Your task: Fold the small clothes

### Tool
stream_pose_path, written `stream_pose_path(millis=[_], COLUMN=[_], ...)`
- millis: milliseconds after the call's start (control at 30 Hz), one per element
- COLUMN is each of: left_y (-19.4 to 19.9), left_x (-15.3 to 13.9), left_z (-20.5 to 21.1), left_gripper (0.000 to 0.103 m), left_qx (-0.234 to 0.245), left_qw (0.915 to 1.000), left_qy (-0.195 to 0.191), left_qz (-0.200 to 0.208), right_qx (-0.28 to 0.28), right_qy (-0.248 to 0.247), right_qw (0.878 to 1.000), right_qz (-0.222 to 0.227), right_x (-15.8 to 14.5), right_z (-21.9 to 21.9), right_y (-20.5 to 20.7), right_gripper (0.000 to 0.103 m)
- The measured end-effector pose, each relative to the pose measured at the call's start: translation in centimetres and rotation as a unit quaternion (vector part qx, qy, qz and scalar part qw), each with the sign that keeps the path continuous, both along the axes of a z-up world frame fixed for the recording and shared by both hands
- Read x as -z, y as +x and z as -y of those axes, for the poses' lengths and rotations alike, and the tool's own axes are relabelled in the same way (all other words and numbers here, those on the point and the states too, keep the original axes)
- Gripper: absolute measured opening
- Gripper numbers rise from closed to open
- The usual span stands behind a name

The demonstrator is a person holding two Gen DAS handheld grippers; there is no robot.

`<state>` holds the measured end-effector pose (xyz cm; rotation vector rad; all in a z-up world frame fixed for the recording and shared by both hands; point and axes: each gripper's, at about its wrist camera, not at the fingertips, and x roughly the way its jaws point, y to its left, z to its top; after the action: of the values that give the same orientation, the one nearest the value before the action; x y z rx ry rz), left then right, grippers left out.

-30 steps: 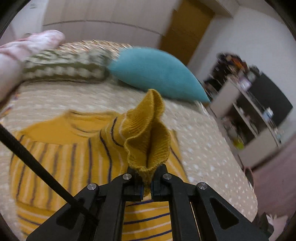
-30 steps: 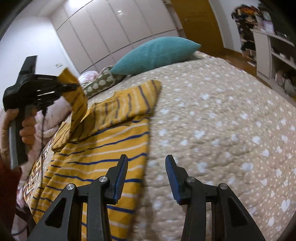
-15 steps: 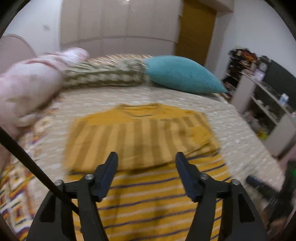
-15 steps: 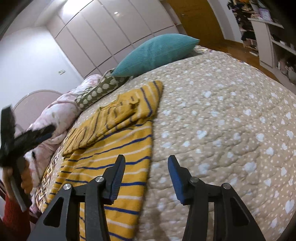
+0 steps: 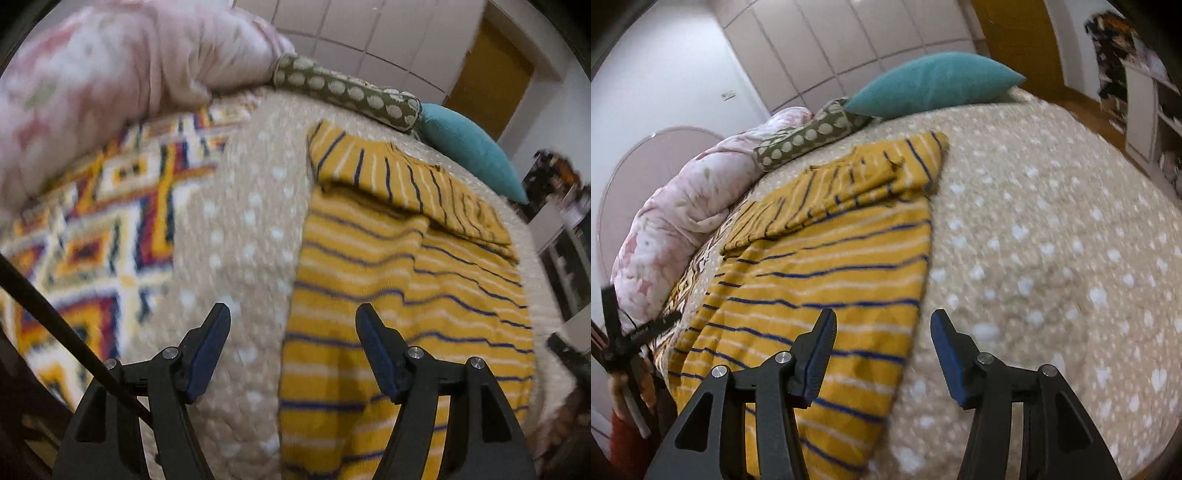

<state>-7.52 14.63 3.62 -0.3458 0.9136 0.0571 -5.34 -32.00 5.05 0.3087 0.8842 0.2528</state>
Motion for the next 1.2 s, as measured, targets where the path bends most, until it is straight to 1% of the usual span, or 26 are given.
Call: stream_pose_path(millis=[33, 67, 133, 200, 300, 400, 467, 533, 600, 633, 667, 700, 733, 767, 800, 833, 867, 933, 1000, 1033, 1067, 1100, 1133, 1200], left_y=[-0.3, -0.4, -0.9, -1.0, -0.8, -0.6, -0.4, -0.4, -0.5, -0.5, -0.5, -0.5, -0.5, -0.5, -0.5, -0.5, -0.6, -0.8, -1.1, -1.3, -1.5, -1.7, -1.8, -2.2], left_x=[0.6, 0.9, 1.2, 1.3, 1.8, 2.2, 2.4, 2.5, 2.7, 2.8, 2.8, 2.7, 2.7, 2.6, 2.5, 2.3, 2.3, 1.9, 1.5, 1.2, 1.0, 0.8, 0.7, 0.4], left_z=[-0.2, -0.1, 0.5, 1.4, 2.3, 2.5, 2.6, 2.9, 3.2, 3.4, 3.5, 3.5, 3.5, 3.5, 3.4, 3.3, 3.2, 2.8, 2.5, 2.2, 2.0, 1.7, 1.5, 1.3], left_gripper=[0.069, 0.069, 0.068, 0.068, 0.069, 0.075, 0.078, 0.083, 0.086, 0.087, 0.087, 0.087, 0.087, 0.087, 0.087, 0.087, 0.087, 0.087, 0.087, 0.087, 0.087, 0.087, 0.087, 0.087], left_qx=[0.003, 0.003, 0.004, 0.008, 0.004, -0.002, -0.003, 0.001, 0.006, 0.009, 0.010, 0.010, 0.011, 0.011, 0.011, 0.011, 0.010, 0.009, 0.008, 0.007, 0.005, 0.005, 0.006, 0.010], left_qw=[0.9999, 0.9998, 1.0000, 1.0000, 0.9998, 0.9998, 0.9998, 0.9996, 0.9993, 0.9990, 0.9989, 0.9988, 0.9988, 0.9989, 0.9992, 0.9994, 0.9996, 0.9999, 0.9998, 0.9994, 0.9989, 0.9983, 0.9978, 0.9973], left_qy=[-0.016, -0.018, -0.005, 0.004, 0.021, 0.020, 0.020, 0.026, 0.032, 0.039, 0.043, 0.045, 0.045, 0.043, 0.038, 0.032, 0.026, 0.006, -0.015, -0.031, -0.043, -0.056, -0.064, -0.070], left_qz=[-0.005, -0.005, 0.001, 0.003, -0.002, 0.000, 0.003, 0.008, 0.015, 0.018, 0.018, 0.017, 0.014, 0.012, 0.009, 0.009, 0.009, 0.008, 0.011, 0.014, 0.015, 0.016, 0.016, 0.018], right_qx=[0.008, 0.016, 0.025, 0.025, 0.021, 0.033, 0.040, 0.040, 0.039, 0.032, 0.029, 0.025, 0.011, 0.001, 0.001, 0.013, 0.030, 0.050, 0.056, 0.060, 0.060, 0.057, 0.050, 0.040], right_qy=[0.008, 0.015, 0.027, 0.031, 0.016, -0.013, -0.024, -0.032, -0.039, -0.030, -0.024, -0.020, -0.014, -0.009, -0.010, -0.030, -0.059, -0.081, -0.103, -0.104, -0.098, -0.086, -0.067, -0.040], right_qw=[1.000, 1.000, 0.999, 0.999, 0.999, 0.997, 0.997, 0.998, 0.998, 0.999, 0.999, 0.999, 0.999, 0.999, 0.999, 0.998, 0.997, 0.994, 0.992, 0.992, 0.993, 0.994, 0.996, 0.998], right_qz=[-0.009, -0.013, -0.010, 0.009, 0.046, 0.062, 0.054, 0.037, 0.005, -0.017, -0.030, -0.035, -0.040, -0.046, -0.048, -0.048, -0.049, -0.053, -0.042, -0.034, -0.027, -0.020, -0.015, -0.019], right_x=[0.3, 0.5, 0.2, -1.1, -3.2, -3.8, -3.3, -2.3, -0.7, 0.3, 1.1, 1.6, 2.0, 2.2, 2.2, 2.1, 2.2, 2.2, 1.6, 1.0, 0.4, -0.1, -0.6, -0.8], right_z=[0.6, 1.1, 1.7, 1.7, 0.6, -0.6, -1.3, -2.2, -3.0, -3.5, -3.7, -3.9, -4.2, -4.3, -4.1, -3.9, -3.5, -2.8, -2.9, -2.9, -2.5, -2.2, -1.7, -0.8], right_y=[-0.2, -0.2, -0.1, 0.6, 3.5, 8.0, 11.2, 14.1, 16.6, 17.9, 18.6, 19.0, 19.5, 19.8, 19.9, 19.8, 19.9, 19.9, 19.5, 19.0, 18.4, 17.6, 16.5, 14.2], right_gripper=[0.058, 0.058, 0.058, 0.058, 0.058, 0.056, 0.052, 0.051, 0.051, 0.051, 0.051, 0.043, 0.032, 0.007, 0.006, 0.006, 0.005, 0.004, 0.005, 0.005, 0.011, 0.014, 0.016, 0.027])
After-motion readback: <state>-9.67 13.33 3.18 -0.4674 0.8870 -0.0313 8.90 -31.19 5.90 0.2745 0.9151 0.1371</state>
